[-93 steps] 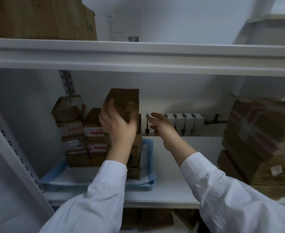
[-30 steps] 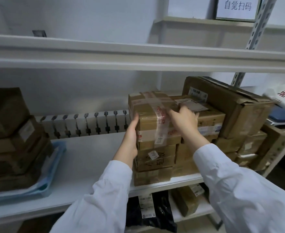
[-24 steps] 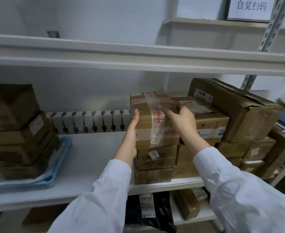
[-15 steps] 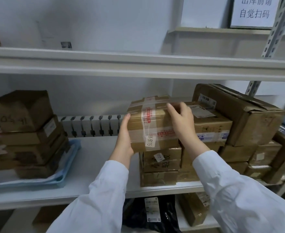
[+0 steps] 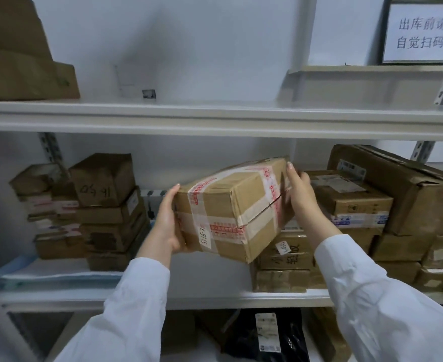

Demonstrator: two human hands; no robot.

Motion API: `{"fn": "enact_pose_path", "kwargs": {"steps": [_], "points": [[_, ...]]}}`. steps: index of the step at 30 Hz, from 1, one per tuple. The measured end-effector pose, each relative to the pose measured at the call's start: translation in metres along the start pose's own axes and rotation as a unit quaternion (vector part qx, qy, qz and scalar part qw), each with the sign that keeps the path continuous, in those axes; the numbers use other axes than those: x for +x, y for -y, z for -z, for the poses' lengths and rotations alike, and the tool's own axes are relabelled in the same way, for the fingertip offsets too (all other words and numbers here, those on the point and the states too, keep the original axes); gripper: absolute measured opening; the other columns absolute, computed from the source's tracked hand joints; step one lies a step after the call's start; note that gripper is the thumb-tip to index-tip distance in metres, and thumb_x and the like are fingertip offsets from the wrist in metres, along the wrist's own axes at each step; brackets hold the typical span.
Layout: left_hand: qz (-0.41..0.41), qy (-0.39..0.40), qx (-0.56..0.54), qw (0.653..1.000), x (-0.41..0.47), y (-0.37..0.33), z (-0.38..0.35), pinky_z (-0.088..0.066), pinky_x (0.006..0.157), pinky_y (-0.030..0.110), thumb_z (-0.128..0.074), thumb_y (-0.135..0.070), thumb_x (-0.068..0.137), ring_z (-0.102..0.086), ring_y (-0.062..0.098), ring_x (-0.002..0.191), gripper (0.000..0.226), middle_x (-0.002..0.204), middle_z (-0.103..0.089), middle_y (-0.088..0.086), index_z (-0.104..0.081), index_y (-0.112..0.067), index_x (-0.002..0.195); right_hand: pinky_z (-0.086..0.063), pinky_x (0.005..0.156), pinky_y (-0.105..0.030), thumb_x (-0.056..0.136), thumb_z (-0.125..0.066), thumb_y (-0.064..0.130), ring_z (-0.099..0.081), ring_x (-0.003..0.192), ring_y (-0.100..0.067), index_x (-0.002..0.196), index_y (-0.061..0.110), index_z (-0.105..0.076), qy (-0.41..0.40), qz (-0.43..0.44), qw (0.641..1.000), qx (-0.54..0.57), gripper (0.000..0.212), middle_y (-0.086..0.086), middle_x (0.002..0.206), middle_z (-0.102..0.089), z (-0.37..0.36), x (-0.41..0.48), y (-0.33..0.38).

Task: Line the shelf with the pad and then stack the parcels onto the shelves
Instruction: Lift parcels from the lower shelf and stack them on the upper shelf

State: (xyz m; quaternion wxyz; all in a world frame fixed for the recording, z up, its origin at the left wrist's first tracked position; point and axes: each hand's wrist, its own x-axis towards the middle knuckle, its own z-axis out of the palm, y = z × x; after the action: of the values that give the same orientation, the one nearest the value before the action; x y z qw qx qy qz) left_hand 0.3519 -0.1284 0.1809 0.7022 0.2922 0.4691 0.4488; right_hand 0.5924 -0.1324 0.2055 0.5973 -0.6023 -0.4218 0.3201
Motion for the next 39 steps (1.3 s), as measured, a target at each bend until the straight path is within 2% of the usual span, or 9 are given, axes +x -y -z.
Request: {"fn": "enact_pose_path", "kwargs": {"steps": [4,11,15,21,25,28,32,36,39], "points": [[-0.007,0.017,0.017,1.0,-0.016,-0.011,0.012,-0.042,0.095,0.054,-0.043,-0.088,0.06,-0.057,0.038,0.108,0.085,0.112,-0.067,0.015,-0.067,-0.023,0.109,-0.045,0.097,-0.05,0.088,-0.041,0.064,-0.057,0.109,-0.024,0.138,0.019,-0.038,0.013,0.047,0.999,-0.018,0.067,-0.005,0.12,-0.058,-0.006,-0.019,0.011],[-0.095,0.027,0.106,0.989,-0.043,-0.032,0.016,-0.053,0.078,0.042,-0.025,-0.088,0.062,-0.063,0.032,0.1,0.091,0.106,-0.068,0.014,-0.063,-0.02,0.109,-0.05,0.088,-0.047,0.09,-0.036,0.064,-0.06,0.095,-0.022,0.129,0.018,-0.041,-0.044,0.083,0.992,-0.079,0.061,-0.004,0.106,-0.06,-0.005,-0.041,0.034],[-0.133,0.03,0.146,0.98,-0.062,-0.039,0.011,-0.056,0.075,0.044,-0.04,-0.088,0.043,-0.066,0.033,0.097,0.097,0.104,-0.069,0.015,-0.065,-0.019,0.107,-0.051,0.086,-0.047,0.088,-0.033,0.068,-0.061,0.093,-0.024,0.127,0.017,-0.042,-0.063,0.068,0.992,-0.086,0.065,-0.006,0.104,-0.061,-0.003,-0.046,0.039],[-0.181,0.165,0.11,0.963,-0.082,-0.049,0.009,-0.058,0.066,0.05,-0.083,-0.068,0.016,-0.07,0.031,0.09,0.113,0.102,-0.073,0.01,-0.06,-0.019,0.115,-0.051,0.086,-0.049,0.087,-0.028,0.071,-0.063,0.09,-0.024,0.124,0.015,-0.043,-0.078,0.073,0.992,-0.068,0.068,-0.006,0.099,-0.063,0.002,-0.054,0.055],[-0.213,0.168,0.13,0.954,-0.099,-0.062,0.003,-0.058,0.069,0.052,-0.083,-0.066,0.027,-0.071,0.03,0.086,0.098,0.097,-0.074,0.009,-0.061,-0.018,0.111,-0.052,0.077,-0.04,0.09,-0.027,0.068,-0.064,0.085,-0.022,0.118,0.012,-0.046,-0.071,0.075,0.992,-0.066,0.066,-0.006,0.094,-0.064,0.007,-0.058,0.069],[-0.235,0.126,0.155,0.951,-0.114,-0.072,-0.005,-0.057,0.071,0.051,-0.061,-0.064,0.057,-0.067,0.031,0.091,0.077,0.101,-0.07,0.009,-0.058,-0.018,0.118,-0.051,0.068,-0.036,0.087,-0.026,0.072,-0.066,0.08,-0.021,0.115,0.007,-0.053,-0.064,0.059,0.994,-0.073,0.076,-0.007,0.091,-0.067,0.008,-0.058,0.079],[-0.252,0.092,0.171,0.948,-0.132,-0.087,-0.011,-0.056,0.078,0.052,-0.054,-0.068,0.061,-0.065,0.033,0.098,0.065,0.107,-0.066,0.011,-0.06,-0.024,0.109,-0.053,0.076,-0.042,0.066,-0.021,0.088,-0.068,0.086,-0.026,0.116,0.01,-0.059,-0.044,0.052,0.995,-0.071,0.1,-0.008,0.096,-0.069,0.01,-0.065,0.093],[-0.285,0.057,0.178,0.94,-0.146,-0.11,-0.014,-0.058,0.07,0.043,-0.048,-0.07,0.077,-0.065,0.029,0.092,0.049,0.099,-0.066,0.009,-0.062,-0.029,0.1,-0.052,0.087,-0.051,0.079,-0.019,0.082,-0.067,0.088,-0.03,0.082,0.019,-0.063,-0.047,0.082,0.992,-0.085,0.077,-0.011,0.093,-0.069,0.011,-0.079,0.12],[-0.305,0.037,0.193,0.932,-0.154,-0.128,-0.014,-0.058,0.065,0.04,-0.045,-0.071,0.078,-0.066,0.023,0.082,0.048,0.084,-0.067,0.004,-0.063,-0.029,0.092,-0.054,0.083,-0.045,0.087,-0.025,0.072,-0.066,0.082,-0.027,0.081,0.017,-0.062,-0.041,0.112,0.985,-0.127,0.067,-0.008,0.085,-0.067,0.014,-0.082,0.14]]}}
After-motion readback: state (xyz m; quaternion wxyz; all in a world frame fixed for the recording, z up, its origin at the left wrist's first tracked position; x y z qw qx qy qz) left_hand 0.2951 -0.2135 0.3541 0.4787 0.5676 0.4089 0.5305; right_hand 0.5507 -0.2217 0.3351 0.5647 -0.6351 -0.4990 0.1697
